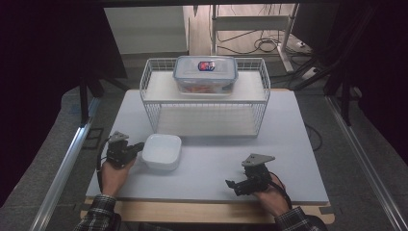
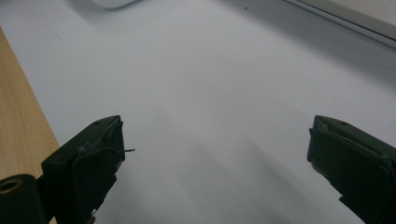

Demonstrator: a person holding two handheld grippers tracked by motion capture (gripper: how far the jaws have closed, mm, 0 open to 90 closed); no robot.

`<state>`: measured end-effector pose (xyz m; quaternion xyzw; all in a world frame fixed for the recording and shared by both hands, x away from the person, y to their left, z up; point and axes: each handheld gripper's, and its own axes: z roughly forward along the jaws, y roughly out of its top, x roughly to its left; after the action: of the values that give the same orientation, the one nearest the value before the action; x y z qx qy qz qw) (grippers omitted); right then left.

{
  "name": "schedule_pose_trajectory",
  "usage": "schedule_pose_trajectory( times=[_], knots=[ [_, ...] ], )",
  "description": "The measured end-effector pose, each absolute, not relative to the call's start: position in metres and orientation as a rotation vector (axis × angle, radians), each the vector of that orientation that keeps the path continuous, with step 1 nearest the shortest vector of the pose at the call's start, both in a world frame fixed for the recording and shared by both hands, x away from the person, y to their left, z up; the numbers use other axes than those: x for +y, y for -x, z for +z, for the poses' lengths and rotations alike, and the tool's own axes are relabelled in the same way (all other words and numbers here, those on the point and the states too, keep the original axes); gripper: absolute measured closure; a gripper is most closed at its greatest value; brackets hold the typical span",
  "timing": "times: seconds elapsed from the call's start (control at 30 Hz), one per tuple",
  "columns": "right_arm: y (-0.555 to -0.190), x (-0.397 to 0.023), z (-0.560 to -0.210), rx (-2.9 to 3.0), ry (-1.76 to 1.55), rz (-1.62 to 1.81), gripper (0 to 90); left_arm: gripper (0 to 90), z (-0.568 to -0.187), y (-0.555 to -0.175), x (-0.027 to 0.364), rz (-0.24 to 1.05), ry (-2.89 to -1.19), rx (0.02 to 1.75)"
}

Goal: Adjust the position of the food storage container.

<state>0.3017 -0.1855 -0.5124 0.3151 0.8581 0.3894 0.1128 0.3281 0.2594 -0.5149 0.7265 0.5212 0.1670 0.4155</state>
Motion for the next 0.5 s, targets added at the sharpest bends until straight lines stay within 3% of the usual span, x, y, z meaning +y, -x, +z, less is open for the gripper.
schedule_pose_trajectory(
  times=[0.5],
  knots=[
    [-0.313, -0.186, -0.509, 2.5, -1.025, 1.153, 2.6, 89.8, -0.513, -0.335, 0.212, 0.323, -1.875, 1.202]
  ],
)
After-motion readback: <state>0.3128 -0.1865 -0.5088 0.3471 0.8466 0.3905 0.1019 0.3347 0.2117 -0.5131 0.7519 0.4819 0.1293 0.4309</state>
